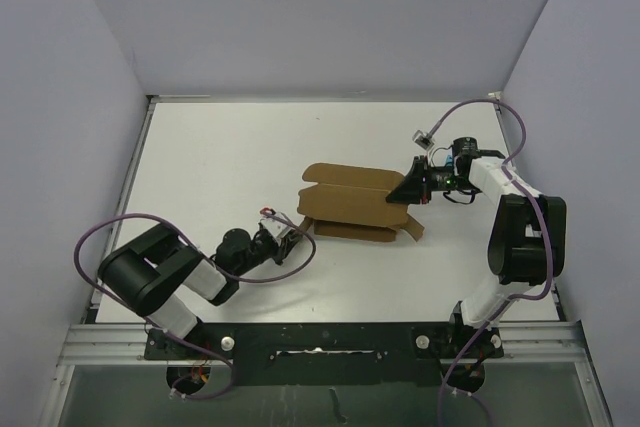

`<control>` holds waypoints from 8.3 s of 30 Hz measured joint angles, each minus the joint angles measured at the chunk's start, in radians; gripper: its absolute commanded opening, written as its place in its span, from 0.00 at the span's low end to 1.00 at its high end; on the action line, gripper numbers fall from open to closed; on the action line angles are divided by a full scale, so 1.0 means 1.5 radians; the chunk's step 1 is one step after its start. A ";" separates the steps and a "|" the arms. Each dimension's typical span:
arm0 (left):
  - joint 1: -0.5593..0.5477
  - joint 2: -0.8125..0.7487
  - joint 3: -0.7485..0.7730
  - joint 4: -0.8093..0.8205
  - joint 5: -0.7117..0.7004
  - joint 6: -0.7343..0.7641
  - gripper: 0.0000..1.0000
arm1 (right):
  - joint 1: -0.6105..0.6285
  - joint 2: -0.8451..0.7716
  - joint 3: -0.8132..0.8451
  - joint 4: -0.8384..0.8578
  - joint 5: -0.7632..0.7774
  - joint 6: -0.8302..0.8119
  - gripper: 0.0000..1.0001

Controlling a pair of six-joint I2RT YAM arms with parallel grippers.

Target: Fold the paper box

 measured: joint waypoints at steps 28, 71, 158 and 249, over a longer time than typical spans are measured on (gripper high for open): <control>0.019 -0.588 0.076 -0.628 -0.113 -0.152 0.40 | -0.010 0.000 0.000 -0.012 0.017 -0.014 0.00; 0.080 -0.006 0.075 -0.100 0.173 0.007 0.53 | -0.010 0.000 0.002 -0.007 0.018 -0.009 0.00; -0.180 0.104 0.251 -0.238 -0.490 -0.069 0.14 | 0.007 -0.020 -0.014 0.077 0.003 0.077 0.00; -0.151 0.087 0.344 -0.480 -0.537 -0.237 0.38 | 0.002 -0.020 -0.019 0.133 0.002 0.122 0.00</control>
